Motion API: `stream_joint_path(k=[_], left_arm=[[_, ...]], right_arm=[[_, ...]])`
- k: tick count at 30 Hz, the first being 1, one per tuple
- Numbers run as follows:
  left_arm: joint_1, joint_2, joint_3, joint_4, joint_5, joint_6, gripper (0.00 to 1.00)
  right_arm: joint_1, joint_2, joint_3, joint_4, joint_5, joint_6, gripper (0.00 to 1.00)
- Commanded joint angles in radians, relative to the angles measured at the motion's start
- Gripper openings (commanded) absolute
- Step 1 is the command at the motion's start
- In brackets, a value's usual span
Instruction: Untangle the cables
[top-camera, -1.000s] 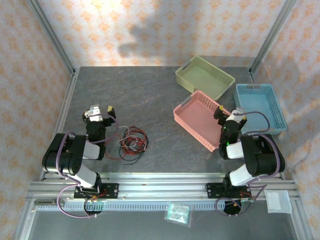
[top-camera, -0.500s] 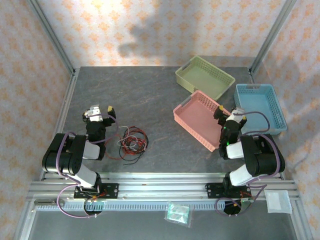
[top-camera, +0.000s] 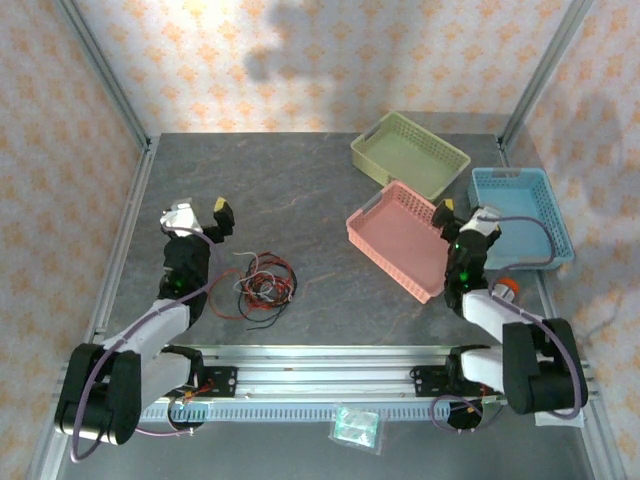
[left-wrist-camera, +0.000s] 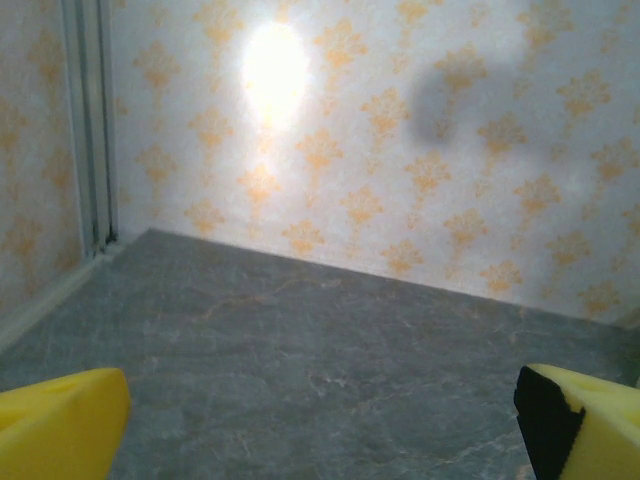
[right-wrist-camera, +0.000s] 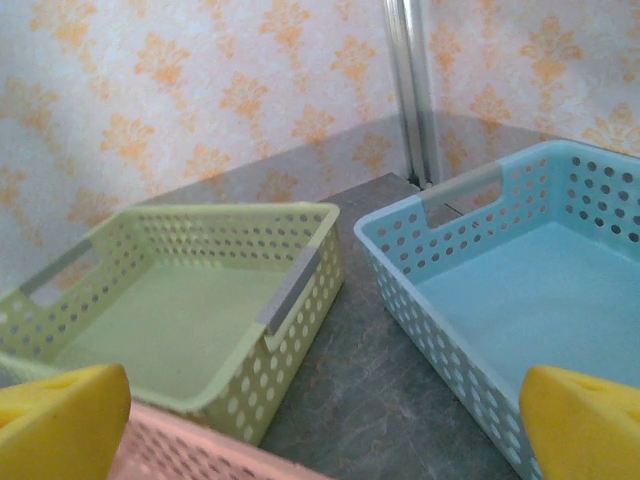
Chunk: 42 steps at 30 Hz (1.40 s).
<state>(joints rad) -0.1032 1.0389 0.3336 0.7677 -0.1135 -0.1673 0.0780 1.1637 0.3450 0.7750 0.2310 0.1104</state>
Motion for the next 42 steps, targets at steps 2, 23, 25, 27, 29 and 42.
stream_joint_path(k=[2, 23, 25, 27, 29, 42], left_arm=[[-0.004, -0.024, 0.169, -0.509, -0.137, -0.297, 1.0], [-0.304, 0.123, 0.43, -0.768, 0.007, -0.38, 0.99], [-0.363, 0.169, 0.45, -0.75, -0.019, -0.397, 0.99], [-0.402, 0.218, 0.475, -0.733, -0.017, -0.413, 0.99], [-0.439, 0.262, 0.501, -0.698, -0.005, -0.459, 0.99], [-0.488, 0.532, 0.682, -0.525, 0.141, -0.566, 0.99]], right_arm=[[-0.001, -0.025, 0.167, -0.477, 0.245, 0.27, 1.0], [-0.003, -0.169, 0.416, -0.815, -0.384, 0.046, 1.0], [-0.002, -0.134, 0.449, -0.856, -0.365, 0.048, 1.0], [-0.004, -0.108, 0.471, -0.878, -0.347, 0.058, 1.0], [-0.003, -0.065, 0.503, -0.916, -0.29, 0.091, 1.0], [-0.004, 0.422, 0.862, -1.192, -0.194, 0.19, 1.0]])
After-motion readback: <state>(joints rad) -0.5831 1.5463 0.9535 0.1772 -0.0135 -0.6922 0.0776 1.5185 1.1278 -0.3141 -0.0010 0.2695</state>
